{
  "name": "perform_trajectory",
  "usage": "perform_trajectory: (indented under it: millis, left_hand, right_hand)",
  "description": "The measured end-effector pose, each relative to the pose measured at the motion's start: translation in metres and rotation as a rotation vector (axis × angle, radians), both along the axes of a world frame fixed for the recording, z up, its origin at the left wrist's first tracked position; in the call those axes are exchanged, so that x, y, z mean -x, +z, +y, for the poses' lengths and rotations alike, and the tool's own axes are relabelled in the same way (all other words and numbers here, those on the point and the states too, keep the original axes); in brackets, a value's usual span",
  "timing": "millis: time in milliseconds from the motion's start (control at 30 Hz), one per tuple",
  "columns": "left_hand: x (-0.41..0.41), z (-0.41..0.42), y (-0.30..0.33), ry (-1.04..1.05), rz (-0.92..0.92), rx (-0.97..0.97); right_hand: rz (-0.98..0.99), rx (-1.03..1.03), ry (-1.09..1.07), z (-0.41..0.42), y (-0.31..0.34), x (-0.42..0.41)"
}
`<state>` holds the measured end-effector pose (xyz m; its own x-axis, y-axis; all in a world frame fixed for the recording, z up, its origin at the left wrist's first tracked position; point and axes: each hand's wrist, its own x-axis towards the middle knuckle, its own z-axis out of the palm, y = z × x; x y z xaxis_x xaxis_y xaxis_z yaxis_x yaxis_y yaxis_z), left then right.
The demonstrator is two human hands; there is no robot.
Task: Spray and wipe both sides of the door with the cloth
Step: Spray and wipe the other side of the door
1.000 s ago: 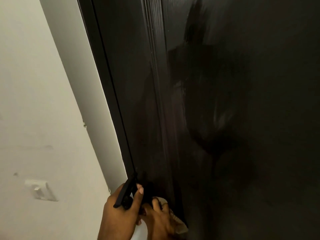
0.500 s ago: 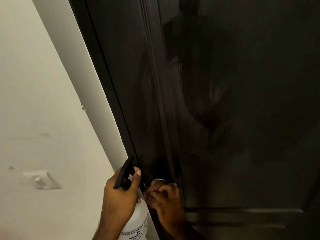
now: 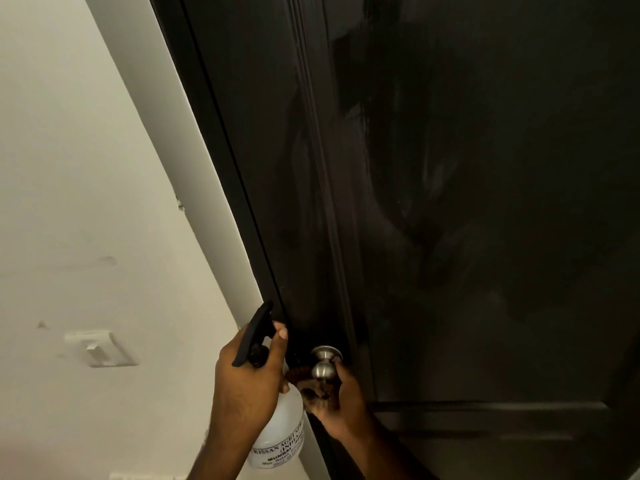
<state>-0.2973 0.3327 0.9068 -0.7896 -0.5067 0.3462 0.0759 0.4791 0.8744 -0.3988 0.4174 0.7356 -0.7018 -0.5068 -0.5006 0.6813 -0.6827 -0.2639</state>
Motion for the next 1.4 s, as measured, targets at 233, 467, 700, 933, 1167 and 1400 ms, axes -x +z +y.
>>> perform_trajectory:
  millis: [233,467,700,933,1167,1400]
  left_hand:
    - [-0.004,-0.007,-0.011,0.009,-0.003,-0.026]
    - [-0.002,-0.004,-0.018,0.012,0.001,-0.092]
    - [0.002,0.002,-0.034,0.034,-0.048,-0.067]
    - [-0.003,-0.004,-0.040,0.044,-0.081,-0.070]
    - [-0.001,0.004,-0.035,-0.007,-0.081,-0.104]
    - [0.002,0.016,-0.036,-0.061,-0.063,-0.114]
  right_hand:
    - [-0.046,-0.052,-0.003,0.001,0.006,0.012]
    - [0.371,-0.904,-0.055,0.019,-0.012,0.032]
    - [0.979,-1.504,0.028,0.002,-0.004,0.015]
    - [1.440,-1.767,0.008,0.009,-0.018,0.011]
    - [1.657,-1.792,0.162,0.016,-0.011,0.011]
    - [1.599,-1.714,0.197,0.027,-0.020,0.020]
